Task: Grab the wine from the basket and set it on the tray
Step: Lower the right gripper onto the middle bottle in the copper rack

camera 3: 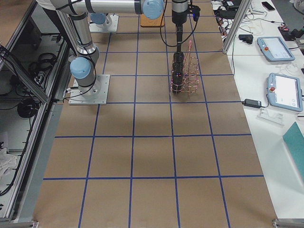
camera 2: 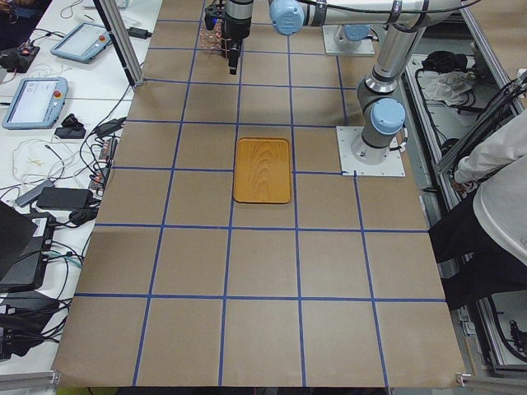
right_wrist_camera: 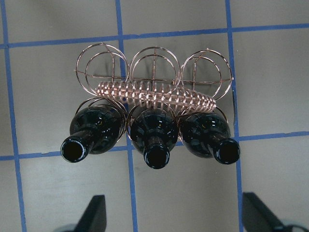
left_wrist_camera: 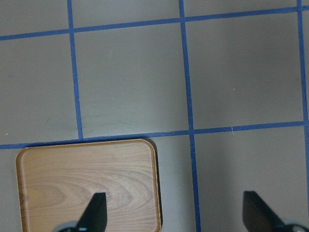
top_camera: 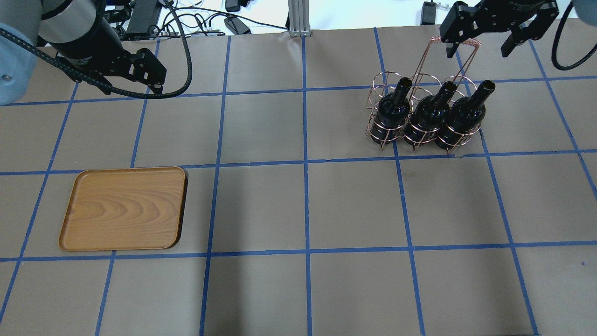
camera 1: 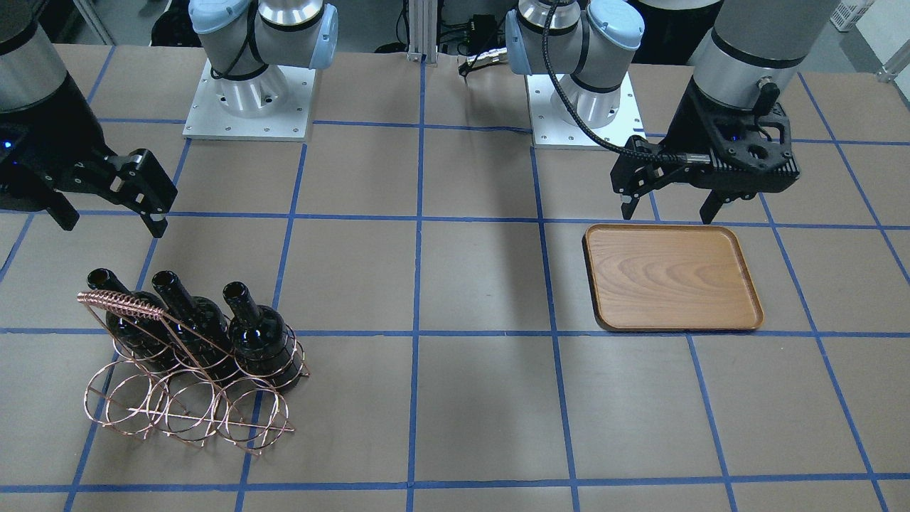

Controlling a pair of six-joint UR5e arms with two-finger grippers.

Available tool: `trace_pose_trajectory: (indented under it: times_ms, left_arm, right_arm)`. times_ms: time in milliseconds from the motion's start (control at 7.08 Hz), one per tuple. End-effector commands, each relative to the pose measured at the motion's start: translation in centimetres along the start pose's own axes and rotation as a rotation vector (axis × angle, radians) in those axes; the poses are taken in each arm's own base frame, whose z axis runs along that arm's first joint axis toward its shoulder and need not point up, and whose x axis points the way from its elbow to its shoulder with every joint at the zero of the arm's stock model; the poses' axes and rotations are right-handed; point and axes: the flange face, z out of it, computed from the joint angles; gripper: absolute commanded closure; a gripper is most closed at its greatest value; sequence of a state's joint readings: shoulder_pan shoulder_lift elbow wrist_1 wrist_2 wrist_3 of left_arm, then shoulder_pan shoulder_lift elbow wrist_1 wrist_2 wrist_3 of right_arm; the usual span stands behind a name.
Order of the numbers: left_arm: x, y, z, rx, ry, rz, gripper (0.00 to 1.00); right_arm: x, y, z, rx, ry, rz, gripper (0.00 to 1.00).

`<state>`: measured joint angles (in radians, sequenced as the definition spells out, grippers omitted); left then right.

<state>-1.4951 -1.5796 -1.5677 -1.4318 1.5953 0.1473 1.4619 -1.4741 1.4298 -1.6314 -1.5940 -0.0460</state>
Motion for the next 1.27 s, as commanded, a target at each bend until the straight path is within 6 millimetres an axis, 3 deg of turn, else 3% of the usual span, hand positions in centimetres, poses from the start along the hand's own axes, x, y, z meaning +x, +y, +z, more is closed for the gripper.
trace_pose_trajectory:
  times_ms: [0,706,847,1129]
  left_arm:
    - [0.0,0.1,0.1,-0.004,0.001,0.001,0.00]
    - [0.1,0.4,0.1,-0.007,0.001,0.001,0.00]
    - [0.1,0.4,0.2,-0.009,0.001,0.001,0.00]
    - [0.1,0.4,0.1,-0.006,0.001,0.001,0.00]
  right_arm:
    - [0.0,0.6,1.6,-0.059,0.005,-0.002,0.00]
    - [-0.2,-2.8,9.4,-0.143,-0.010,0.000,0.00]
    - [-0.2,-2.9,9.9,-0.151,-0.010,0.012,0.06]
    - [-0.3,-2.4,12.0,-0.166,-0.008,0.027,0.06]
